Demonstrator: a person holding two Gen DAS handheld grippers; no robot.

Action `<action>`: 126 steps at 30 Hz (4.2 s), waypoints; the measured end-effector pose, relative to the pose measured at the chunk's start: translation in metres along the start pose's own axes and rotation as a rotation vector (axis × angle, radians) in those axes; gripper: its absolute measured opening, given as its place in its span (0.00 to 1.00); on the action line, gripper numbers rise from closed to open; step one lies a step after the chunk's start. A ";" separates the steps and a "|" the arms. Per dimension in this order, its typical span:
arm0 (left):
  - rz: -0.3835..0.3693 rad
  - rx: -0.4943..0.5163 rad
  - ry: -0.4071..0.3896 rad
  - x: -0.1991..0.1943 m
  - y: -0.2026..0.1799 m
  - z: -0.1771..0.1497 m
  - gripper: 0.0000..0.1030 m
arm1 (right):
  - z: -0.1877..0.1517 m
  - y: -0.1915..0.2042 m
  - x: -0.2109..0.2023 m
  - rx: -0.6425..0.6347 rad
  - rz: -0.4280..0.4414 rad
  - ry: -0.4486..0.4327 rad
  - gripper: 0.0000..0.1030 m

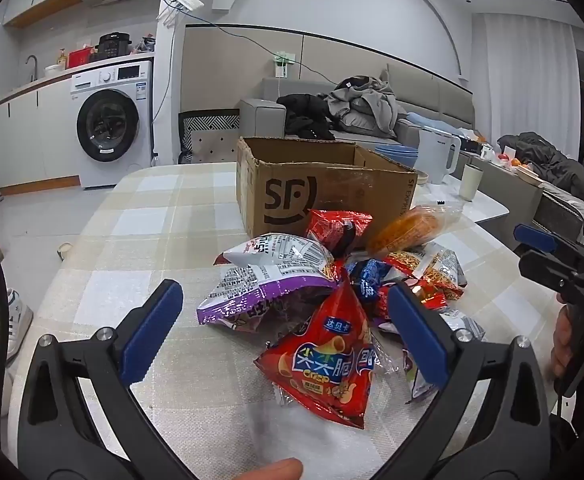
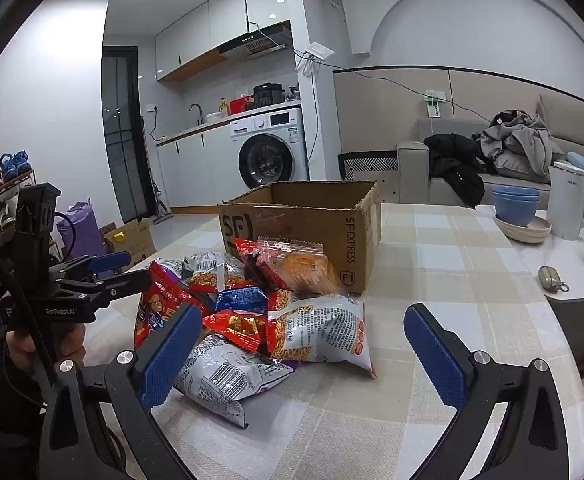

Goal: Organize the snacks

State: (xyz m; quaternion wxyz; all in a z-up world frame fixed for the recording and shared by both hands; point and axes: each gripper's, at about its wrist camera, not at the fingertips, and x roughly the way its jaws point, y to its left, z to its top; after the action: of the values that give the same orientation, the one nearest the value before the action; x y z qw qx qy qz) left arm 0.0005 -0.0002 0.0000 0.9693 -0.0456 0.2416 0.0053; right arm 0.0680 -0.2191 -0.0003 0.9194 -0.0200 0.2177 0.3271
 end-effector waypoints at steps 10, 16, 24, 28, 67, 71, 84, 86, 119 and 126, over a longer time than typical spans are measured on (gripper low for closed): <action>-0.006 -0.016 -0.008 0.004 0.009 -0.003 0.99 | 0.000 -0.004 0.002 0.005 0.002 0.016 1.00; 0.012 -0.008 -0.008 0.000 0.002 -0.002 0.99 | 0.000 -0.002 0.001 -0.005 -0.006 0.016 1.00; 0.014 -0.005 -0.007 0.000 0.002 -0.002 0.99 | 0.000 -0.002 0.001 -0.006 -0.006 0.017 1.00; 0.013 -0.004 -0.008 0.000 0.001 -0.002 0.99 | 0.000 -0.002 0.001 -0.005 -0.007 0.016 1.00; 0.016 0.003 -0.001 0.002 -0.001 -0.003 0.99 | -0.004 -0.001 0.006 -0.009 -0.011 0.029 1.00; 0.014 0.003 0.000 0.003 -0.001 -0.004 0.99 | -0.005 -0.001 0.005 -0.007 -0.021 0.034 1.00; 0.014 0.005 0.002 0.005 -0.001 -0.004 0.99 | -0.002 -0.006 0.010 0.003 -0.065 0.065 1.00; 0.014 0.005 0.002 0.006 -0.001 -0.005 0.99 | -0.001 -0.007 0.011 0.007 -0.069 0.072 1.00; -0.168 0.074 0.094 0.000 -0.014 -0.010 0.73 | -0.025 0.040 0.057 -0.039 0.198 0.375 0.85; -0.165 0.076 0.163 0.015 -0.013 -0.012 0.64 | -0.027 0.044 0.072 -0.002 0.205 0.415 0.85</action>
State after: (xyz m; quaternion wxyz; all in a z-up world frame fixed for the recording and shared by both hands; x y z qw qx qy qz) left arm 0.0084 -0.0145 -0.0169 0.9446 -0.0290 0.3149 -0.0873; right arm 0.0801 -0.1464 -0.0503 0.8168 -0.0655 0.4027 0.4079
